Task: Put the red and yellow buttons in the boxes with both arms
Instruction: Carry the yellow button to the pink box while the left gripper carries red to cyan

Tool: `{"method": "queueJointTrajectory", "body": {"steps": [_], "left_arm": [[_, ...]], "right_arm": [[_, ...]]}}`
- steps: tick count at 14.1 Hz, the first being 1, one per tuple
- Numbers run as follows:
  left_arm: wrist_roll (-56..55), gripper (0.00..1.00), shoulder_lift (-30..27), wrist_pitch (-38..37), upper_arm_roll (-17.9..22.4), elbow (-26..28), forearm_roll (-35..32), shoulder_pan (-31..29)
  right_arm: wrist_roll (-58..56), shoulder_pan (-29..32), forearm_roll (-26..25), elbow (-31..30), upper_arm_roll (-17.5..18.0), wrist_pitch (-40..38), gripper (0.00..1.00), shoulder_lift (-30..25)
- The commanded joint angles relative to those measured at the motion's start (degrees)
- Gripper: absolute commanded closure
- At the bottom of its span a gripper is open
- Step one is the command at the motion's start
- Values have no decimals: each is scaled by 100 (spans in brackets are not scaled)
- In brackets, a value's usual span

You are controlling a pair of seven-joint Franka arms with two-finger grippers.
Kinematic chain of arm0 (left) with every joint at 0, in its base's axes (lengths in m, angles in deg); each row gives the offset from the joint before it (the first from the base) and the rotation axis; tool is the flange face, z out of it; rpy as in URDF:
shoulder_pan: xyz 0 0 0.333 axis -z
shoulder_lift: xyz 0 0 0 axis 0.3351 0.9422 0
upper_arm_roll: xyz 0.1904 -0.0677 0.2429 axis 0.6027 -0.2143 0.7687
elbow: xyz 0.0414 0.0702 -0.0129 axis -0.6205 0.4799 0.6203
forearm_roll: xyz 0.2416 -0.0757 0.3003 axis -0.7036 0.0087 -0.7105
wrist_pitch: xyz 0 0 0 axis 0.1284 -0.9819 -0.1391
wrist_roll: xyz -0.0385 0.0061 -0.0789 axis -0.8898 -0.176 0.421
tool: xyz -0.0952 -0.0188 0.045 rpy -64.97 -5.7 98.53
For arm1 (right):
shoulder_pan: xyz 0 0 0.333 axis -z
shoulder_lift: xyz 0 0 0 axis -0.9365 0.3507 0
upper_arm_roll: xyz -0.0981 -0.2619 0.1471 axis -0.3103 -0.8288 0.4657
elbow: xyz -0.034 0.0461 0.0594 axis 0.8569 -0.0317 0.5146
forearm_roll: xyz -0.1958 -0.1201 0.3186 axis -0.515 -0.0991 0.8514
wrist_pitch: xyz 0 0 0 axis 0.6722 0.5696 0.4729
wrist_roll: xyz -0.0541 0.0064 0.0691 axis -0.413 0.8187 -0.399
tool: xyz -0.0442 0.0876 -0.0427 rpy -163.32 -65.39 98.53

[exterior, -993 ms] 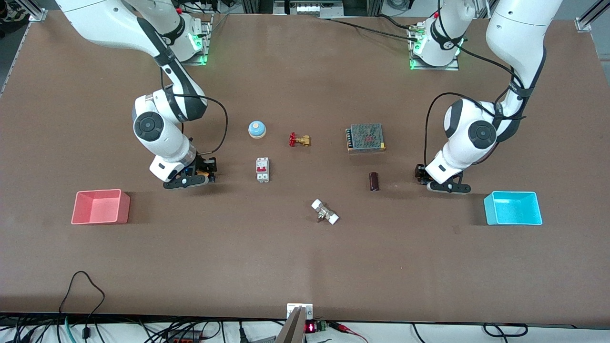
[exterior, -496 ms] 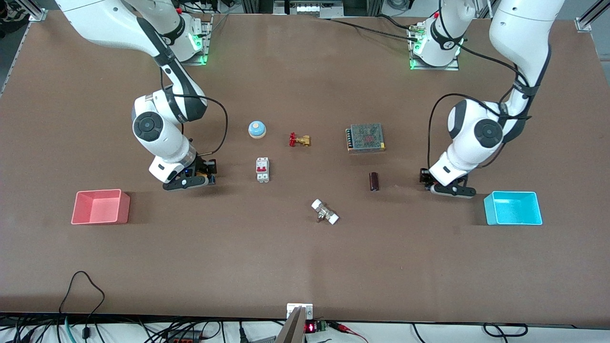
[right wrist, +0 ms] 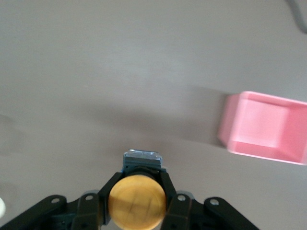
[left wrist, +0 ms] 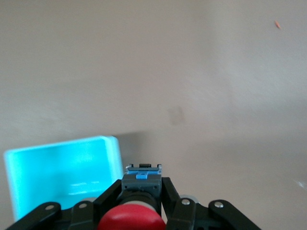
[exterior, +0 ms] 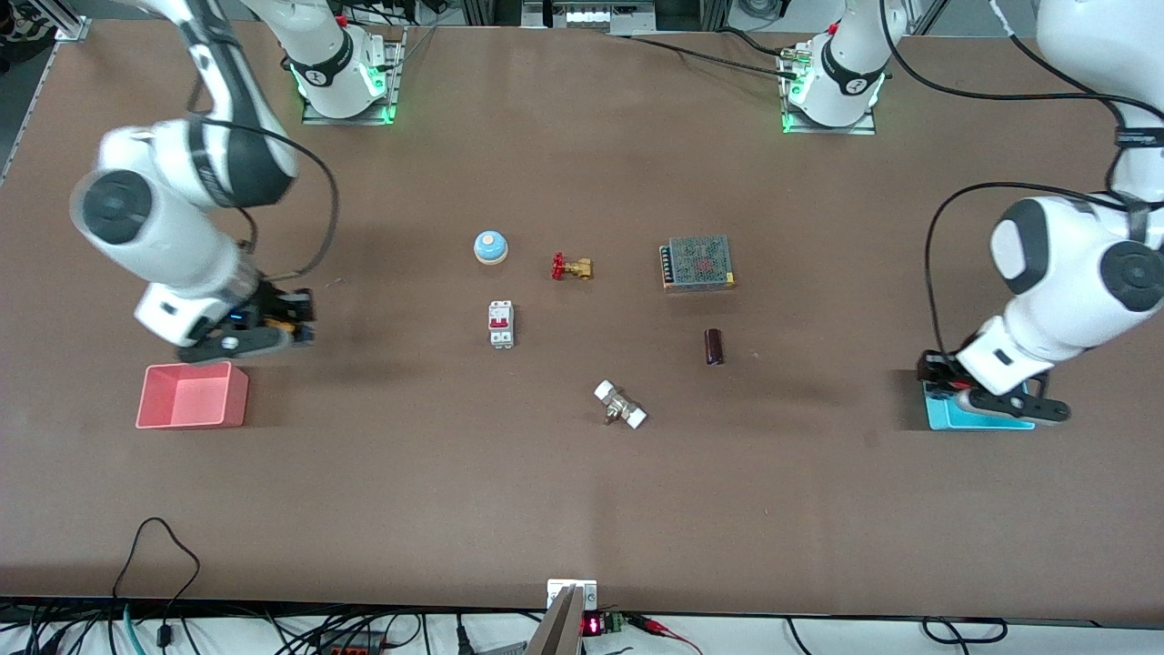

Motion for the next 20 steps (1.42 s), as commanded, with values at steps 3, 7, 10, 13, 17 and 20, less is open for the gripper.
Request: {"method": "queueJointTrajectory", "body": {"steps": [3, 7, 10, 13, 17, 20], "left_arm": [[127, 68, 856, -52, -22, -698, -429, -567], [145, 68, 1104, 45, -31, -549, -394, -726], [145, 69, 1227, 80, -66, -373, -367, -919], [145, 69, 1306, 81, -101, -364, -358, -1025], [145, 66, 1464, 124, -101, -372, -350, -1034], [136, 46, 1456, 124, -101, -399, -350, -1025]], "right_arm": [[-1849, 737, 399, 639, -431, -151, 71, 545], [-2520, 861, 400, 885, -704, 516, 71, 1178], [-2634, 949, 408, 868, -704, 1176, 71, 1495], [-2713, 975, 400, 850, -713, 1616, 71, 1759], [-2731, 1063, 391, 815, -774, 1951, 70, 2023], [-2722, 1081, 408, 684, -774, 1959, 70, 2094]]}}
